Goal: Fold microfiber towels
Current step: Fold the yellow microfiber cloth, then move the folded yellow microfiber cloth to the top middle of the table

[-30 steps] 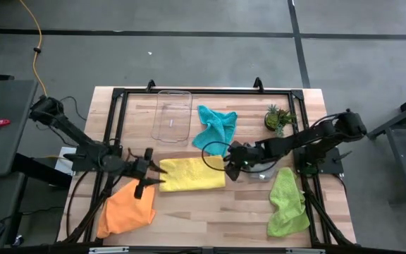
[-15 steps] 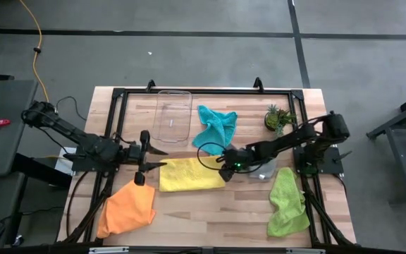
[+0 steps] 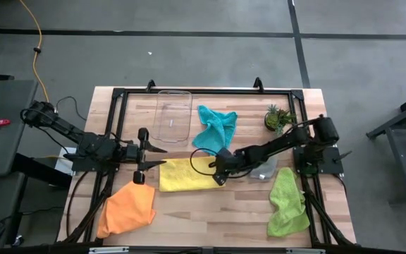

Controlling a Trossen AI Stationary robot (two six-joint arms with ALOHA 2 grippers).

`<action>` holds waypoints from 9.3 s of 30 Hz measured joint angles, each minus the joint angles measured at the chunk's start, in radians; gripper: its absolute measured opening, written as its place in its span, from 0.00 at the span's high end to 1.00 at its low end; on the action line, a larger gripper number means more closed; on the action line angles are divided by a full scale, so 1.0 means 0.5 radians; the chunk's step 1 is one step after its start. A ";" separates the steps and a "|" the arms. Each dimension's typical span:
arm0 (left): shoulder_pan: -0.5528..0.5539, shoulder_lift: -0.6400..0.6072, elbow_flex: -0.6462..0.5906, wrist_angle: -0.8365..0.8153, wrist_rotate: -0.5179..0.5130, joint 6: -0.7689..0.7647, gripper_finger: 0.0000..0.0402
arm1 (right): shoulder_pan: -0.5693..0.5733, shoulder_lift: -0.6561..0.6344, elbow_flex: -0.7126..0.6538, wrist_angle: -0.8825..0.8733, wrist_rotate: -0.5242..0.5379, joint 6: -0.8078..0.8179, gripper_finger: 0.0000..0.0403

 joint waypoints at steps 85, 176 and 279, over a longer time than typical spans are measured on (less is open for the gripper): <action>0.172 0.985 -0.049 -0.536 0.021 -0.831 0.64 | 0.039 -0.086 0.409 -0.060 0.078 -0.215 1.00; 0.166 0.123 0.144 -0.354 -0.015 0.202 1.00 | 0.025 0.076 -0.189 1.085 -0.232 -1.156 1.00; 0.166 0.123 0.143 -0.396 -0.014 0.170 1.00 | -0.050 0.104 0.061 0.137 0.001 0.338 0.67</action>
